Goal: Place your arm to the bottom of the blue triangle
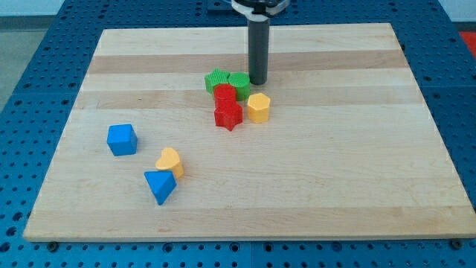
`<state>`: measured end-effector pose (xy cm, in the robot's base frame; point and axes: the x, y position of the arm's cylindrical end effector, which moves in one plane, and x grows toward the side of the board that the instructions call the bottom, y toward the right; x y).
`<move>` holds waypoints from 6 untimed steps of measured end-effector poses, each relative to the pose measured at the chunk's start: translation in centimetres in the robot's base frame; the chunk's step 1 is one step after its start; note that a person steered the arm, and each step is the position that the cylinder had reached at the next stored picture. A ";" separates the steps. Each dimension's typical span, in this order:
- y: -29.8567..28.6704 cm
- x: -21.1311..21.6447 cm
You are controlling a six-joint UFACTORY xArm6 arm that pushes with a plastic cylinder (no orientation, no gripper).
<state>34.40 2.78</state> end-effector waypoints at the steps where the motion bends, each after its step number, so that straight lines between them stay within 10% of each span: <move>1: 4.9 0.6; 6: -0.5 23.1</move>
<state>57.50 2.23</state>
